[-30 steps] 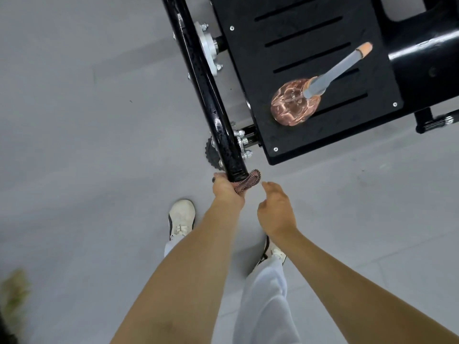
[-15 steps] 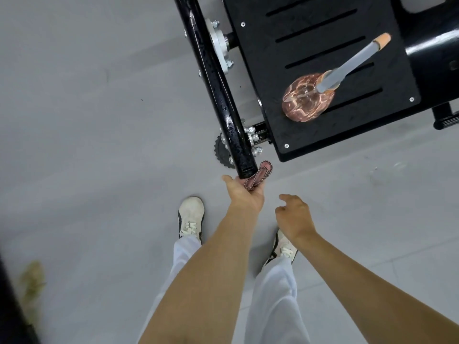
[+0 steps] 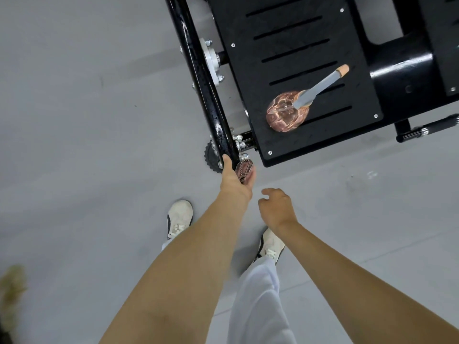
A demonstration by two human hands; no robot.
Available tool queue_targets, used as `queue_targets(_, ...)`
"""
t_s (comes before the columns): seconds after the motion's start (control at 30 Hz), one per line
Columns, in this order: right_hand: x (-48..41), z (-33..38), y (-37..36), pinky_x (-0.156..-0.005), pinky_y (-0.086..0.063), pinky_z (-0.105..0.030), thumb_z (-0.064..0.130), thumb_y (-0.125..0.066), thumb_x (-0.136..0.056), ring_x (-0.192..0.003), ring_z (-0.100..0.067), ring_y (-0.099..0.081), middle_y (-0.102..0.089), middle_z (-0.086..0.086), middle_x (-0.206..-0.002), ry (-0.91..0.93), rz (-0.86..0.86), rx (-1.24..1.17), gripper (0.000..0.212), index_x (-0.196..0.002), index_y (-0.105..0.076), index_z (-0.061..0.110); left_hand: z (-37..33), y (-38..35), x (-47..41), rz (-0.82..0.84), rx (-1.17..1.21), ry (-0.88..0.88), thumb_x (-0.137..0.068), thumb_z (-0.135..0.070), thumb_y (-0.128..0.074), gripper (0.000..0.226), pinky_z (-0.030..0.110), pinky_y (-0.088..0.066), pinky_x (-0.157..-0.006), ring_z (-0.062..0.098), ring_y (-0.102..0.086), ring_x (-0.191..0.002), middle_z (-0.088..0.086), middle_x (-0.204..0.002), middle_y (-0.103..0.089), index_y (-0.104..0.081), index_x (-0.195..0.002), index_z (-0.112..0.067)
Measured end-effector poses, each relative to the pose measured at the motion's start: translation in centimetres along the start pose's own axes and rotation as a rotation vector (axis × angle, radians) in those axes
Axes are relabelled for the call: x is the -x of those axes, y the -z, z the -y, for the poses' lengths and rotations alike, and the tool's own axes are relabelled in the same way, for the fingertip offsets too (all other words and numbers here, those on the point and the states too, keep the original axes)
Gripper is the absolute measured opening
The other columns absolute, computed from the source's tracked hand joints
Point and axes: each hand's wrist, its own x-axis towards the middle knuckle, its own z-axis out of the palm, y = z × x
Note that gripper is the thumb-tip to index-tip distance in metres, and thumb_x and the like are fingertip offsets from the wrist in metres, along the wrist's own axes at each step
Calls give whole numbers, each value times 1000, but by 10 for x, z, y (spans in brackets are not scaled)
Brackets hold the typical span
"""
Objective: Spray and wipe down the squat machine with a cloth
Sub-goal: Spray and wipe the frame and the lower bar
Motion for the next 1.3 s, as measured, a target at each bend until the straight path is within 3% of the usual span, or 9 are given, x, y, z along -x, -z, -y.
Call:
queue_targets(0.3, 3, -9, 11, -101, -37, -27, 7, -41, -93, -129, -25, -44, -41, -7, -146, -41, 58, 21, 45, -138, -47, 8, -2, -4, 7, -8, -97, -127, -102, -10, -34, 38, 22, -56, -61, 22, -64, -85, 12, -98, -61, -43, -137, 3)
queue_targets(0.4, 6, -12, 20, -95, -40, -25, 7, -41, -92, -122, -26, -49, -52, -5, -132, -65, 74, -10, 37, -126, -57, 7, -6, 4, 17, -48, -131, -26, -94, -7, -42, 33, 32, -59, -53, 27, -67, -85, 14, -99, -68, -62, -120, 2)
queue_targets(0.5, 9, -7, 37, -77, -47, -28, 8, -43, -92, -90, -24, -47, -53, -3, -85, -139, 53, -172, 22, -73, -53, 11, -4, 19, 38, -41, -632, -113, -90, -9, -53, 23, 33, -59, -57, 23, -64, -73, 14, -90, -66, -65, -109, -3)
queue_targets(0.6, 17, 5, 55, -92, -49, -41, 26, -45, -97, -91, -22, -55, -55, -9, -100, -245, 98, -502, 20, -94, -56, 10, 1, 26, 62, 129, -972, -205, -88, -7, -61, 27, 40, -57, -80, 27, -67, -82, 13, -92, -70, -61, -114, -2)
queue_targets(0.7, 24, 13, 69, -87, -50, -36, 44, -46, -95, -100, -23, -61, -63, -11, -110, -289, 174, -677, 43, -116, -57, 7, 4, 6, 85, 357, -1154, -190, -87, 2, -58, 17, 35, -57, -72, 26, -68, -70, 12, -78, -71, -64, -103, -1)
queue_targets(0.9, 26, 13, 88, -69, -60, -35, 28, -52, -97, -82, -27, -71, -71, -19, -93, -308, 225, -1178, 32, -110, -62, 1, 14, -38, 115, 497, -1599, -223, -77, -12, -73, 24, 39, -55, -87, 29, -70, -84, 16, -89, -72, -66, -95, 2)
queue_targets(1.07, 23, 13, 85, -71, -56, -41, 20, -53, -96, -90, -34, -67, -66, -22, -107, -383, 95, -1284, 30, -118, -56, 0, 1, -65, 127, 474, -2148, -355, -88, -33, -65, 33, 26, -37, -55, 18, -47, -62, 4, -68, -50, -49, -66, -14)
queue_targets(1.17, 21, 9, 83, -81, -53, -44, 20, -57, -94, -97, -33, -62, -64, -17, -109, -445, 29, -1208, 25, -112, -55, 4, -14, -88, 130, 343, -2007, -715, -91, -30, -60, 19, 26, -42, -77, 20, -55, -89, 5, -98, -57, -59, -106, -18)
queue_targets(1.3, 22, 4, 86, -89, -52, -47, 16, -60, -92, -104, -35, -61, -62, -17, -108, -457, 38, -1187, 14, -100, -54, 6, -19, -122, 128, 229, -1986, -932, -88, -40, -63, 73, 36, -43, -95, 29, -51, -118, 13, -138, -40, -29, -145, -13)
